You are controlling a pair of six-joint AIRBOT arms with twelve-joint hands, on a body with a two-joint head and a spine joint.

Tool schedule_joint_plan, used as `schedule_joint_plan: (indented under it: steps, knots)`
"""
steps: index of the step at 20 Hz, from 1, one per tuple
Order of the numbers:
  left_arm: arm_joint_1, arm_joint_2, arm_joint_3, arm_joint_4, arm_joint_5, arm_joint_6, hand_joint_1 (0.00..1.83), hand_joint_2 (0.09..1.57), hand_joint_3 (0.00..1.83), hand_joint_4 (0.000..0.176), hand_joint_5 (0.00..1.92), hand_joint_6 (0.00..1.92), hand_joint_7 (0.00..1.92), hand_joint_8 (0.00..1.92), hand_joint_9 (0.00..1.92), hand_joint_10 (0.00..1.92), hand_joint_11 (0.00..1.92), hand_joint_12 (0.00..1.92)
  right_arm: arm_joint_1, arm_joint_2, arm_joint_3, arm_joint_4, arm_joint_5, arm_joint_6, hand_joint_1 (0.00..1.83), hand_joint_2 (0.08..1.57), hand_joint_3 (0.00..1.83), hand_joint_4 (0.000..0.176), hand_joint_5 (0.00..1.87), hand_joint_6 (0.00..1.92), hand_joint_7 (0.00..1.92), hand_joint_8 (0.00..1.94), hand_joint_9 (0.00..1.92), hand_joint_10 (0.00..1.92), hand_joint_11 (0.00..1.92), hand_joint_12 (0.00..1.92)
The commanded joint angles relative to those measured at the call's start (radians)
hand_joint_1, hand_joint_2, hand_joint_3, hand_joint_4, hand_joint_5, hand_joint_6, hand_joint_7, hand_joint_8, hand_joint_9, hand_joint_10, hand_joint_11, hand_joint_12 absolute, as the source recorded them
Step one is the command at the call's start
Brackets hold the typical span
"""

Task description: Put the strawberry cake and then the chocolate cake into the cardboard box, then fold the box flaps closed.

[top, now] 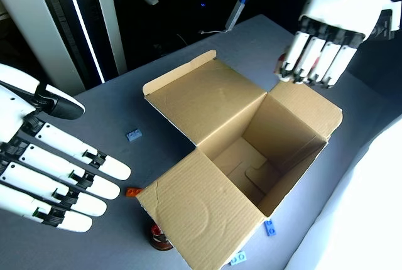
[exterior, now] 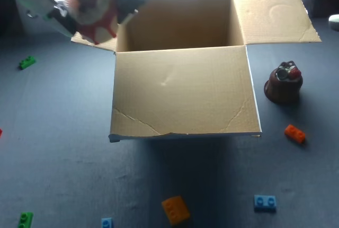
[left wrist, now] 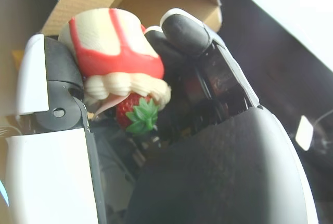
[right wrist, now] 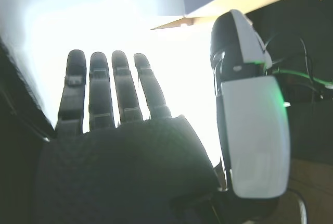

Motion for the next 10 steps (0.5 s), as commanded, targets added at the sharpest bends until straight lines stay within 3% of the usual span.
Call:
schedule_joint_plan:
  steps: [1,10]
  knots:
    - [-0.006,0.005,0.001,-0.076,0.044,0.002,1.29,1.29,0.00,0.000,0.61,1.45,0.56,1.57,0.70,1.62,0.63,1.73,0.013,0.012,0.001,0.007,0.095,0.000,0.53,1.13,0.00,0.000,0.06,0.01,0.05,0.00,0.06,0.00,0.00,0.40]
    - [0.040,-0.082,0.012,-0.061,0.108,0.003,1.29,1.30,0.00,0.000,0.59,1.50,0.55,1.58,0.71,1.60,0.62,1.75,0.017,0.012,0.003,0.007,0.091,-0.021,0.60,1.10,0.00,0.000,0.06,0.01,0.08,0.01,0.09,0.01,0.00,0.47]
